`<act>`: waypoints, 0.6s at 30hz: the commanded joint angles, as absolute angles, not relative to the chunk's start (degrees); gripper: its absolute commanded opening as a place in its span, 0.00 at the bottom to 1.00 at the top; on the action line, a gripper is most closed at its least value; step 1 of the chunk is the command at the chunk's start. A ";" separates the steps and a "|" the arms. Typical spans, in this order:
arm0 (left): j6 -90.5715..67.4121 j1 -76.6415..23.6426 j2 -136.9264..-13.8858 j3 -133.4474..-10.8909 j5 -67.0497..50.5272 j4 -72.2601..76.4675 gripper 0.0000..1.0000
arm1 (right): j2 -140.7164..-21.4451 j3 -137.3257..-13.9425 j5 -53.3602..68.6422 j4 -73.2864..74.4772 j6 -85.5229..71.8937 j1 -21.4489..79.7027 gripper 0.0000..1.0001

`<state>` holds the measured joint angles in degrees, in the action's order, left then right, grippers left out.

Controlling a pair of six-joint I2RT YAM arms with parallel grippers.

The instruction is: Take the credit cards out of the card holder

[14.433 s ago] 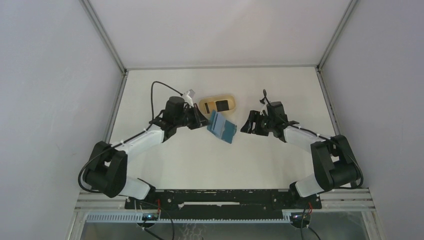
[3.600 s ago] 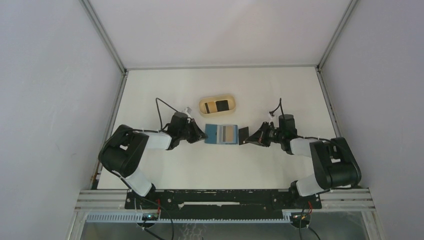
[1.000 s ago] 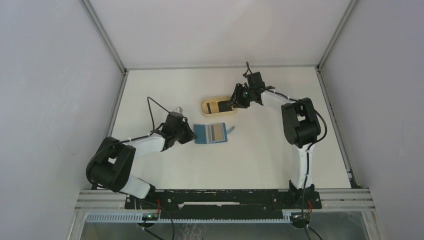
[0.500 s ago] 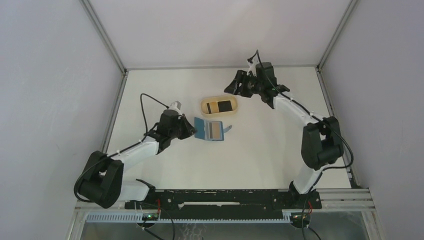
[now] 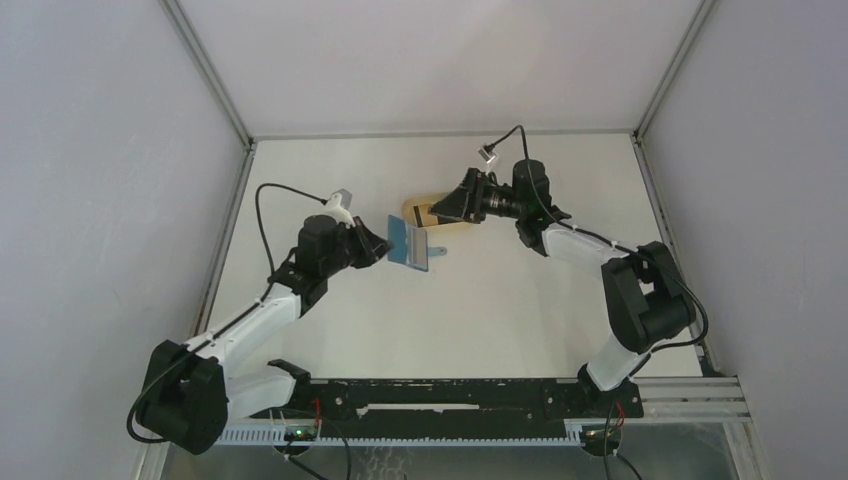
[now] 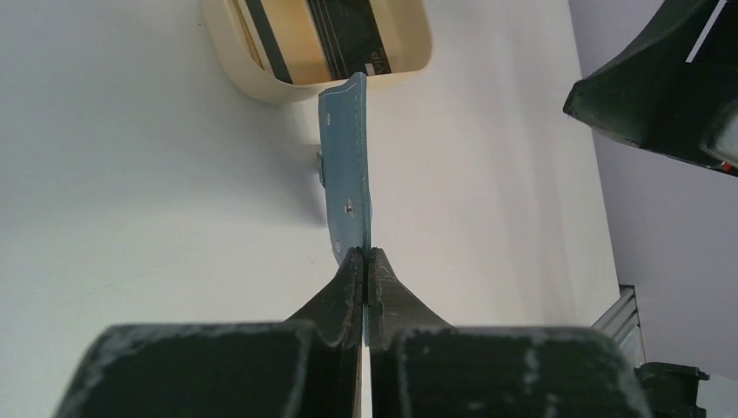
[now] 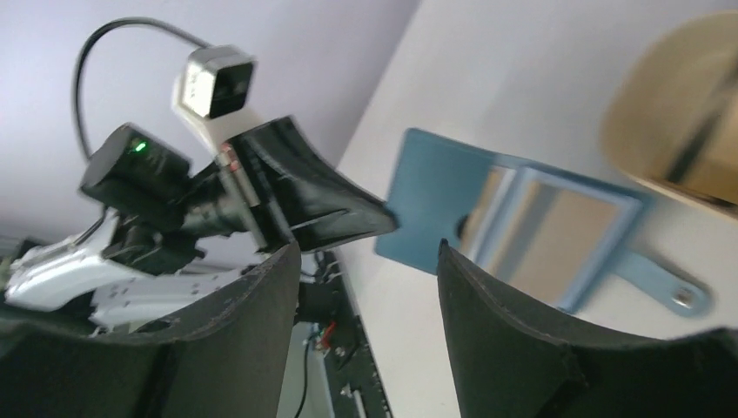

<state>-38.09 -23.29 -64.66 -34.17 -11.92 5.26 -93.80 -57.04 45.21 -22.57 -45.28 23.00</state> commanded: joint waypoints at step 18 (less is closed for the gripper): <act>-57.64 -15.22 -65.22 -31.98 -35.61 38.23 0.00 | -103.41 -57.96 53.37 -53.37 -62.13 27.39 0.64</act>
<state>-50.15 -16.08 -63.33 -33.65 -27.20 23.64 -102.67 -57.06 53.08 -46.48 -60.05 27.83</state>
